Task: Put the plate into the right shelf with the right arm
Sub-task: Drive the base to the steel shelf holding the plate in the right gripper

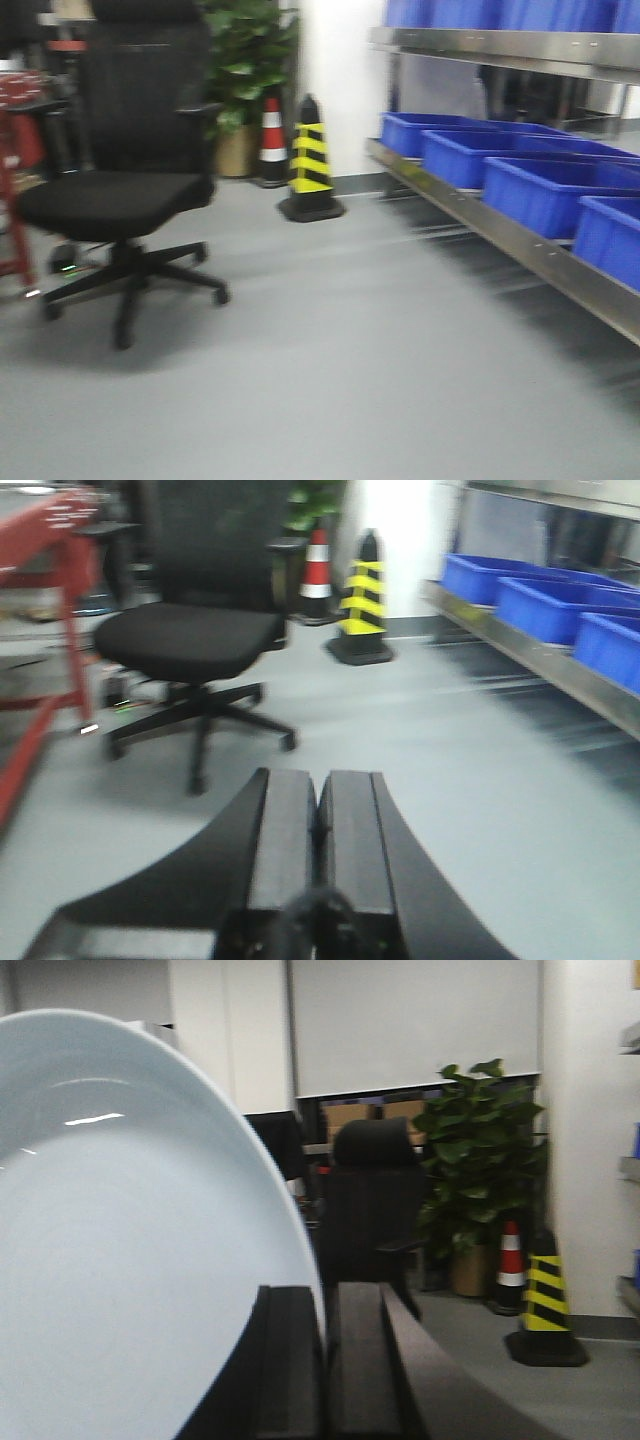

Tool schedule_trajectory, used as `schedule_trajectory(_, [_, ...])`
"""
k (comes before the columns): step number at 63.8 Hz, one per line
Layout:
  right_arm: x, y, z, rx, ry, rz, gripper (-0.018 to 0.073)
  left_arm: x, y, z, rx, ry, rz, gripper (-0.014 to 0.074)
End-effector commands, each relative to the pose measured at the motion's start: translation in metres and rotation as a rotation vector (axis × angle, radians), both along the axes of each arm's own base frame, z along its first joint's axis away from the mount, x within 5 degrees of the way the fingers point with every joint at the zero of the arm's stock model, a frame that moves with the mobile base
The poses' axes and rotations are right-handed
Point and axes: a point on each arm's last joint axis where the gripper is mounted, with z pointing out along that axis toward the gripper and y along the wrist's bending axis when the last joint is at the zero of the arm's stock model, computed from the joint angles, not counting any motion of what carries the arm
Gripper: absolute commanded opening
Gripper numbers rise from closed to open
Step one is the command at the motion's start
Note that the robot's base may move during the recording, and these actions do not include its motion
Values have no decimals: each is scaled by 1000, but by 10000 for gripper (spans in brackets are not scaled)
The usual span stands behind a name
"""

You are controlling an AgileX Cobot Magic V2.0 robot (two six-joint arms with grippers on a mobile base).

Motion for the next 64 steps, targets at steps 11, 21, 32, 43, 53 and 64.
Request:
schedule_trajectory(11, [-7, -6, 15, 57, -104, -28, 55, 0, 0, 5, -14, -81, 0, -47])
schedule_trajectory(21, [-7, -6, 15, 57, -104, -28, 55, 0, 0, 5, -14, -81, 0, -47])
schedule_trajectory(32, [-7, -6, 15, 57, -104, -28, 55, 0, 0, 5, -14, -81, 0, -47])
schedule_trajectory(43, [-7, -6, 15, 57, -104, -28, 55, 0, 0, 5, -14, -81, 0, -47])
schedule_trajectory(53, [-7, -6, 15, 57, -104, -28, 55, 0, 0, 5, -14, -81, 0, -47])
schedule_trajectory(64, [-7, -6, 15, 57, -104, -28, 55, 0, 0, 5, -14, -81, 0, -47])
